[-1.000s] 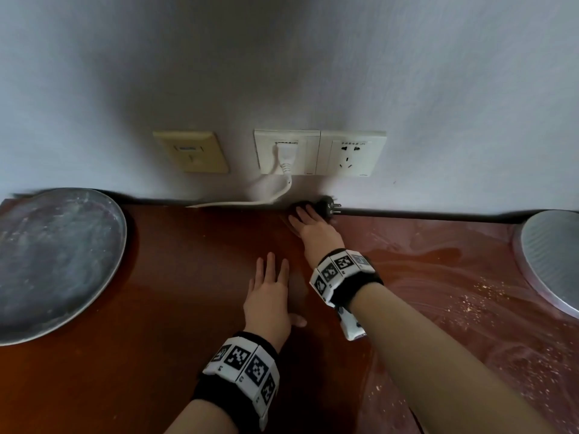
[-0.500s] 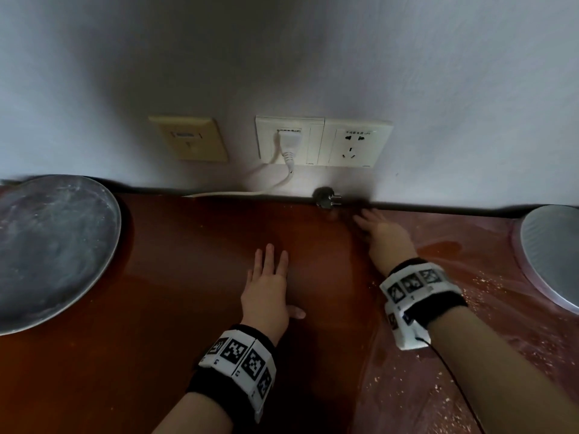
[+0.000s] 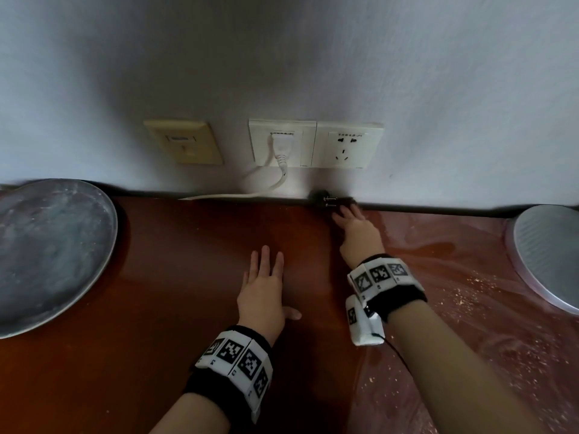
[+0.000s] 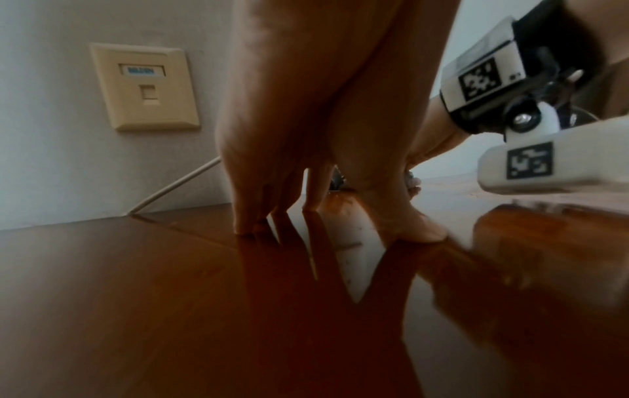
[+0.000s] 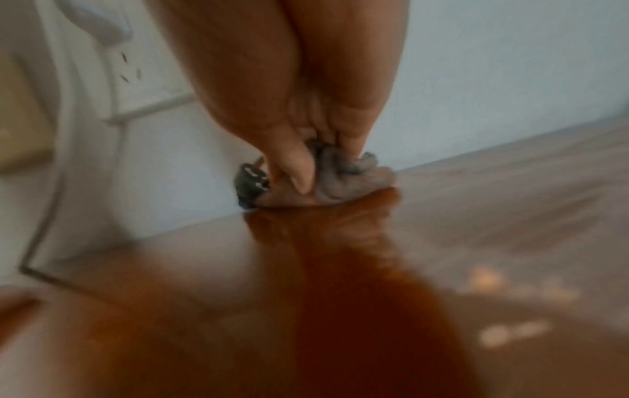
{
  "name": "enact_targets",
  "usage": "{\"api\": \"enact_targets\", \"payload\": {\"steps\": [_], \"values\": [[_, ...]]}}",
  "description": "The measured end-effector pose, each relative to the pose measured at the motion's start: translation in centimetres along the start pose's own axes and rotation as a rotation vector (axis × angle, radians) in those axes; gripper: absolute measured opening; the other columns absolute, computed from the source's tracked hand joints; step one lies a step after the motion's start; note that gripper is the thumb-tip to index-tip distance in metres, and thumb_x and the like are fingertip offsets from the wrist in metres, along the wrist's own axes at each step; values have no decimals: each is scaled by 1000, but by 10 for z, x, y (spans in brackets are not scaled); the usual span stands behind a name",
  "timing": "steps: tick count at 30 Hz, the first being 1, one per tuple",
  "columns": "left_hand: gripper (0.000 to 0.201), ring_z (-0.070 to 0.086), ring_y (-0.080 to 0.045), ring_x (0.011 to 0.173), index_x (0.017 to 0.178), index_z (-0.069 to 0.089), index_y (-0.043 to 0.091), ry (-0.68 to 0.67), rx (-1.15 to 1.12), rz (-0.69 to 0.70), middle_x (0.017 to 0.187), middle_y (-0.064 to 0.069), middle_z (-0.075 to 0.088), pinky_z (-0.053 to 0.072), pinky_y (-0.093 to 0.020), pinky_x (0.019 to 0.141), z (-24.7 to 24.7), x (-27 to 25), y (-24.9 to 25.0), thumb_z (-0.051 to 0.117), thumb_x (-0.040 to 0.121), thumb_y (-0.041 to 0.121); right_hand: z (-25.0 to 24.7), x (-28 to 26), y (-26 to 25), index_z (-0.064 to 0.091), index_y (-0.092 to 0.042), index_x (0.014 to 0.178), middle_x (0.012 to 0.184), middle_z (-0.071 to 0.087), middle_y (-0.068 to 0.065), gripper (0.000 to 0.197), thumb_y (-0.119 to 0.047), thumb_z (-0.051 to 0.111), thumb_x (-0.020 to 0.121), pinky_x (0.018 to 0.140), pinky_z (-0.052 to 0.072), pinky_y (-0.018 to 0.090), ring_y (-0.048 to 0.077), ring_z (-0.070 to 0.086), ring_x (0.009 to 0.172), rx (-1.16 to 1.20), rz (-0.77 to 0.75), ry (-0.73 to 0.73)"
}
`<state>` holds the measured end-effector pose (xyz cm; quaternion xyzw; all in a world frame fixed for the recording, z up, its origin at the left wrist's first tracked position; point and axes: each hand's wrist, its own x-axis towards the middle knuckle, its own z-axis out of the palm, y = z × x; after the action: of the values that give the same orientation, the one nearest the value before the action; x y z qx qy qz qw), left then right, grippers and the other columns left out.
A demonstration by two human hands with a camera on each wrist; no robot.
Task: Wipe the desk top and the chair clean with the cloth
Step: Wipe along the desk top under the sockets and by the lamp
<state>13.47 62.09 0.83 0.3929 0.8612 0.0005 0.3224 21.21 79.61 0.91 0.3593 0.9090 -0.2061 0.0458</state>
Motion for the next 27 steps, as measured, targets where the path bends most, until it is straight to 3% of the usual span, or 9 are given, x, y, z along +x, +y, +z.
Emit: {"api": "enact_targets", "payload": {"steps": [3,5,10,13,17,19,23,25,27], "values": [[113,-18,-26,144,151,-7,20,-4,3,-2,156,-8,-22,1,-38,118,-1,2,0,74,75,43,5,-14,-7,35,-21,143,156,17,-4,65,8,41,85,114,23,34,14,9,144,-63,-178,-190],[113,-19,-26,144,151,-7,20,-2,3,0,156,-9,-22,1,-38,117,-1,2,1,73,75,43,-2,-10,7,33,-21,144,156,16,-3,64,8,41,87,115,19,30,13,9,144,-60,-210,-240],[112,-18,-26,144,151,-8,20,-2,14,-3,156,-8,-22,2,-38,117,-1,-1,2,72,76,44,-27,13,40,32,-22,144,155,21,0,62,4,43,89,115,19,31,18,17,143,-101,61,-88],[113,-18,-26,144,151,-8,19,4,17,-5,156,-9,-21,3,-38,118,-1,0,3,72,76,44,-18,3,21,30,-24,145,156,15,-3,71,10,42,84,116,19,37,16,7,145,-124,-51,-148],[113,-17,-27,144,151,-8,19,4,20,-8,156,-9,-21,3,-38,118,-1,0,4,72,76,44,-7,-6,12,23,-23,147,157,8,-5,71,12,40,88,116,17,33,11,1,145,-123,-239,-295],[113,-18,-26,144,151,-8,19,7,22,0,156,-9,-21,2,-37,118,0,0,2,72,76,46,-16,1,28,23,-23,147,157,7,-4,68,9,40,90,117,14,32,12,2,145,-142,-180,-296],[113,-18,-25,144,151,-9,20,10,21,2,156,-8,-22,1,-36,118,1,0,2,71,76,46,-31,5,55,29,-20,145,156,17,1,63,7,40,90,114,15,27,16,10,144,-92,-11,-99],[113,-18,-26,144,151,-9,20,8,20,-2,156,-8,-22,2,-37,118,1,1,2,72,76,46,-28,-2,50,28,-22,146,157,14,-1,68,10,41,87,115,15,30,16,8,145,-123,-28,-106],[114,-18,-26,144,151,-9,20,6,22,-6,156,-9,-22,2,-38,118,1,2,2,72,75,46,-19,-17,42,25,-22,147,157,9,-2,72,13,41,86,117,13,34,16,4,145,-135,-150,-189]]}}
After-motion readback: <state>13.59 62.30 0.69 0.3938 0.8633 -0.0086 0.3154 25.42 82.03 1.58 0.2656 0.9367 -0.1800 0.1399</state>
